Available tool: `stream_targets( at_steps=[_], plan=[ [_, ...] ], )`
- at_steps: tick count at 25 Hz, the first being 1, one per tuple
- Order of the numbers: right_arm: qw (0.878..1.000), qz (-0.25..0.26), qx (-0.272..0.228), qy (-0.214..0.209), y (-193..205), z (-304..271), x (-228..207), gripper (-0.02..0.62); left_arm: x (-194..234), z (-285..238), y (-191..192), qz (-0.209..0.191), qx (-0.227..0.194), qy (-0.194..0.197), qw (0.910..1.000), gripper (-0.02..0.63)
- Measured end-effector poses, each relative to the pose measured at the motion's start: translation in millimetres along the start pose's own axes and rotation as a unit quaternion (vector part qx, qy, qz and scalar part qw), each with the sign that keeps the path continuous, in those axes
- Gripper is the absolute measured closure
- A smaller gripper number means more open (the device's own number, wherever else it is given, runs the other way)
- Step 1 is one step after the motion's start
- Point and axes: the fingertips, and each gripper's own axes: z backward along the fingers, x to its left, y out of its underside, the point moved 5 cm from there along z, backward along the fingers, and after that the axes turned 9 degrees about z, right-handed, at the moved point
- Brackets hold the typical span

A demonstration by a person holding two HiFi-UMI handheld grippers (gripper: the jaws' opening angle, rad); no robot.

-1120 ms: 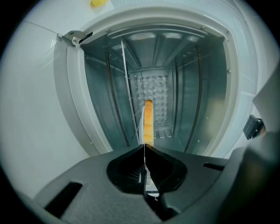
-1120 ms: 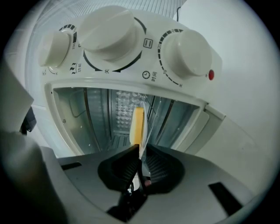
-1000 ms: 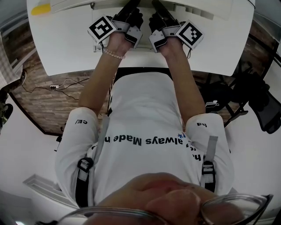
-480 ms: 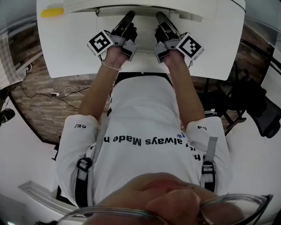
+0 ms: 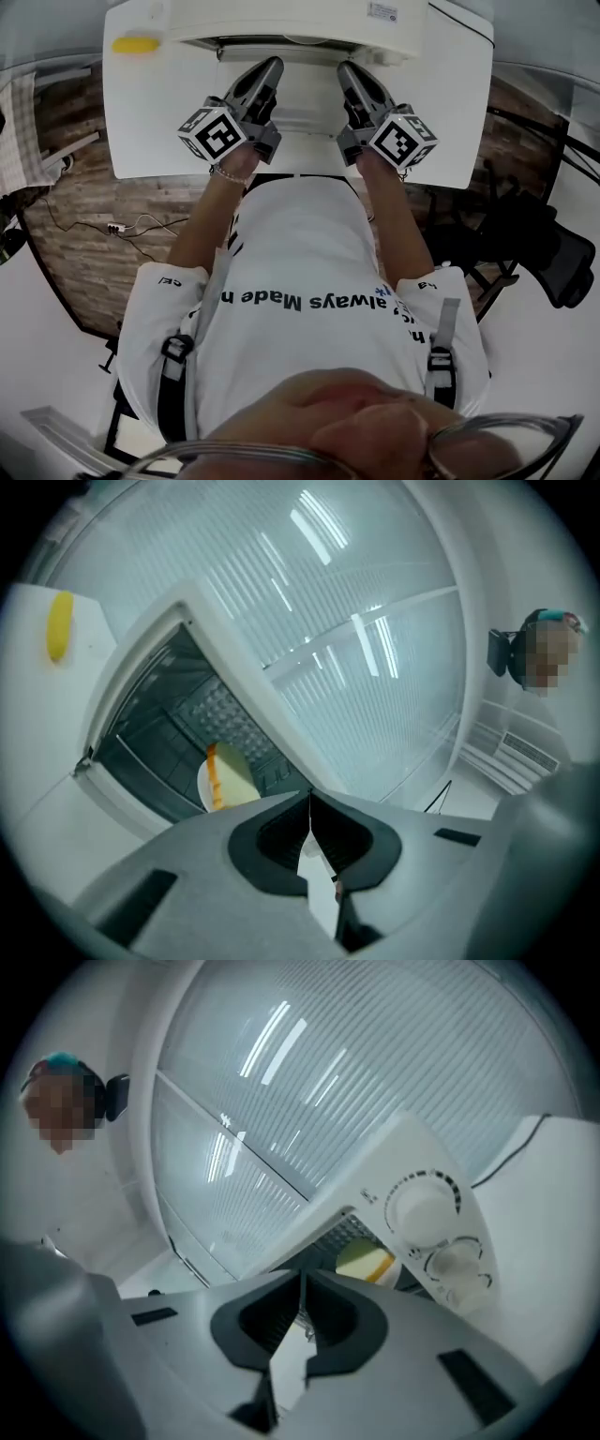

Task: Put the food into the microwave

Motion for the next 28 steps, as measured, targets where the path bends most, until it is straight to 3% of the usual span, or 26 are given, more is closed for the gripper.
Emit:
stream_targets(
  at_steps=[5, 9, 16, 22, 28],
  plan=[
    [0.993, 0.118, 0.005, 0.001, -26.2, 17.1, 26.7, 0.574, -35.5, 8.2, -6.7, -0.067, 0.003, 0.012, 0.9977, 0.592],
    [0.982, 0.188, 0.005, 0.003, -43.3, 28.5, 48.2, 0.574, -64.8, 16.8, -9.6, -0.135, 0.005, 0.014, 0.9907, 0.592],
    [0.962, 0.274, -0.002, -0.005, -67.4, 47.8, 89.7, 0.574, -118.6, 28.0, -14.8, -0.265, -0.001, 0.013, 0.9642, 0.591],
    [0.946, 0.324, -0.009, -0.025, -85.6, 65.9, 129.5, 0.574, -157.5, 40.7, -18.7, -0.312, -0.013, 0.025, 0.9496, 0.592],
    [0.926, 0.376, -0.008, -0.01, -98.7, 80.6, 152.7, 0.574, -188.2, 51.7, -20.2, -0.338, -0.024, 0.039, 0.94, 0.592]
  ],
)
